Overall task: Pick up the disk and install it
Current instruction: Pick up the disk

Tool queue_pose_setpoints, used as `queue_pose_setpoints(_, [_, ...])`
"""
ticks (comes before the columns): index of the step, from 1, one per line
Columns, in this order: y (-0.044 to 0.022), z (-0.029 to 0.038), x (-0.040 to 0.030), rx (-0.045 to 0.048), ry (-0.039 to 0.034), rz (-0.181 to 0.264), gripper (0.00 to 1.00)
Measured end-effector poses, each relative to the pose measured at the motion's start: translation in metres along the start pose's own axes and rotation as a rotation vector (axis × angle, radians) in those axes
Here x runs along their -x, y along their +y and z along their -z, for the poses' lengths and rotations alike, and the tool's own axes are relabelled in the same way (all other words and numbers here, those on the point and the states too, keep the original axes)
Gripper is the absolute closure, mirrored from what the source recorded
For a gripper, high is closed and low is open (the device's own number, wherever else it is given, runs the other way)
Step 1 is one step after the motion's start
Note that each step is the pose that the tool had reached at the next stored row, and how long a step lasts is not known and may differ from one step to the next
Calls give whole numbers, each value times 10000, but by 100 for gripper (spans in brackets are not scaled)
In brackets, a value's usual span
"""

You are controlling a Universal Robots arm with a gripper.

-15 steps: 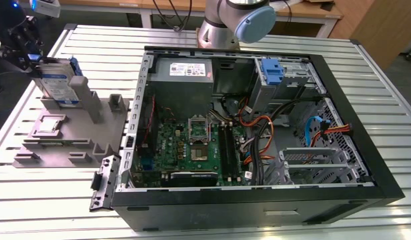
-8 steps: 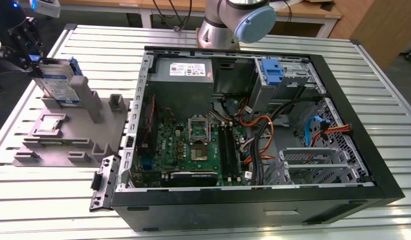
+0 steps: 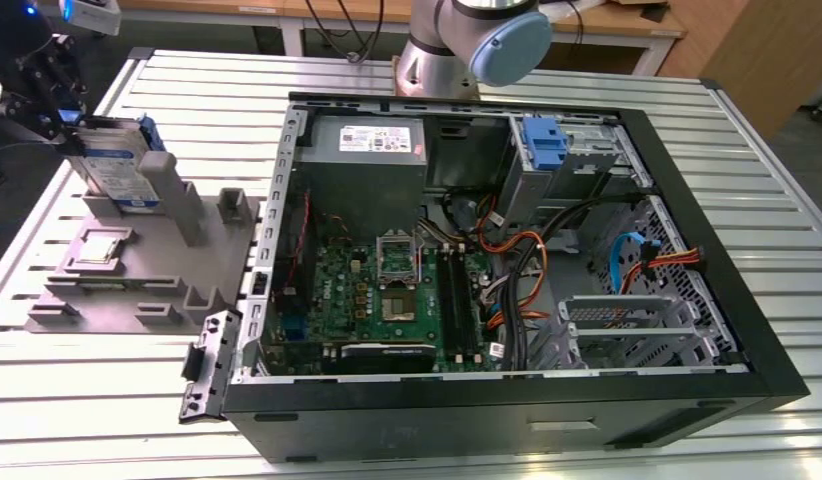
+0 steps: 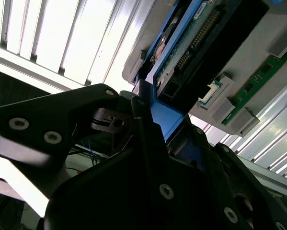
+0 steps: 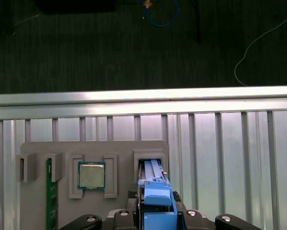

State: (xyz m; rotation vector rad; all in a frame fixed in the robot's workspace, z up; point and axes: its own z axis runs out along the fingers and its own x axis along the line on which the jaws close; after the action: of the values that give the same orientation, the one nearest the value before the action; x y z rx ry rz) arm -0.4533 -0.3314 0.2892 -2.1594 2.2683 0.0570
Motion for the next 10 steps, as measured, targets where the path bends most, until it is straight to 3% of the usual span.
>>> queue_pose_setpoints(10, [0, -1, 0, 2, 1, 75, 63])
